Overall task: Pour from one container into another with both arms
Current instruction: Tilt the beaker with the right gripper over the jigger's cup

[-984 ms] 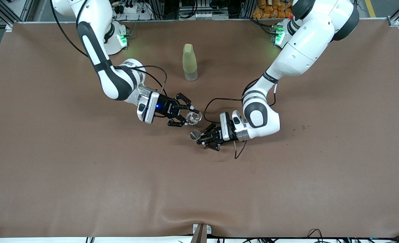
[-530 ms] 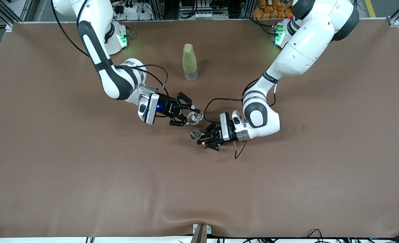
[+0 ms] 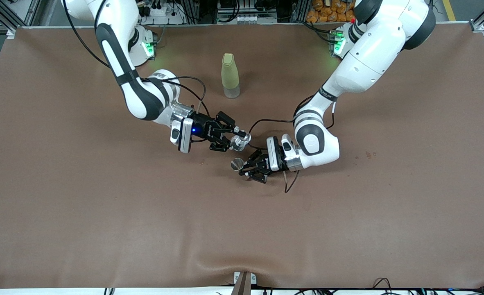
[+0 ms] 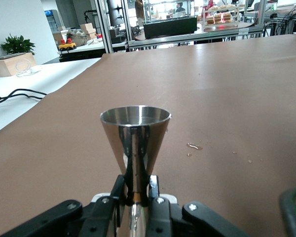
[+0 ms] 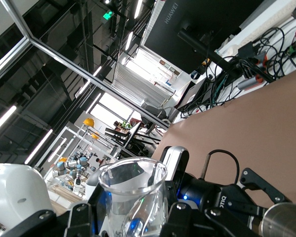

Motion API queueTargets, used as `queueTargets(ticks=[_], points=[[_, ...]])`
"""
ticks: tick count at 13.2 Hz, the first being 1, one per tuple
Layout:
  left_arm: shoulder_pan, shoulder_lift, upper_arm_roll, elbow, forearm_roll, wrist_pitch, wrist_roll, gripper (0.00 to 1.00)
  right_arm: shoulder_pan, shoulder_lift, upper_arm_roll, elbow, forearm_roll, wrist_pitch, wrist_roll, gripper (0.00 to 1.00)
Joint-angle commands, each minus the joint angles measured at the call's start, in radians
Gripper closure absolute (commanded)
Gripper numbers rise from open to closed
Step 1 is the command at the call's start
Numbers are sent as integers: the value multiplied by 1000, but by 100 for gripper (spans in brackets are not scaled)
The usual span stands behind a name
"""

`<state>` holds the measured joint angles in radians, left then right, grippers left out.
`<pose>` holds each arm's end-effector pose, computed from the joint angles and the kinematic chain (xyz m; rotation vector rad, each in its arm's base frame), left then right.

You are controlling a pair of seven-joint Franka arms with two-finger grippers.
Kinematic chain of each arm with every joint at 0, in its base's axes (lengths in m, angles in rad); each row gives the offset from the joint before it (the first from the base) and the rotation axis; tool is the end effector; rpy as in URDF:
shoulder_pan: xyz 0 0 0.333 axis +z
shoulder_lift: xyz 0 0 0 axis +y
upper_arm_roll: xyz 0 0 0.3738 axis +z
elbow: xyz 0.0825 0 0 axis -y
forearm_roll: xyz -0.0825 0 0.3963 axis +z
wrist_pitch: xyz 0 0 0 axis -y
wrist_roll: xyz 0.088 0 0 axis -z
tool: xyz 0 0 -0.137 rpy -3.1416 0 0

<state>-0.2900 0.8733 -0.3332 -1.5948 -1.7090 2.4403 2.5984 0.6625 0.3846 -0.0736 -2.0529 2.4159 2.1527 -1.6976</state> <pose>0.6310 -0.4281 0.1595 1.5089 -1.5043 1.1745 0.5309 0.4112 0.3179 -1.6444 -0.1692 -0.7585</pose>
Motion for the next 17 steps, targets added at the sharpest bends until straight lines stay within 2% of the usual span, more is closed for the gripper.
queueTargets(ticks=[1, 8, 11, 17], points=[[0, 7, -4, 12, -43, -3, 31, 100, 16, -9, -8, 5, 25, 16, 91, 79], [22, 3, -6, -11, -50, -87, 54, 100, 3, 5, -8, 31, 28, 16, 149, 80], [20, 4, -6, -13, -89, -124, 95, 100, 5, 7, -8, 31, 28, 18, 190, 80], [22, 4, -6, -25, -100, -130, 101, 100, 16, 8, -8, 31, 29, 18, 289, 80]])
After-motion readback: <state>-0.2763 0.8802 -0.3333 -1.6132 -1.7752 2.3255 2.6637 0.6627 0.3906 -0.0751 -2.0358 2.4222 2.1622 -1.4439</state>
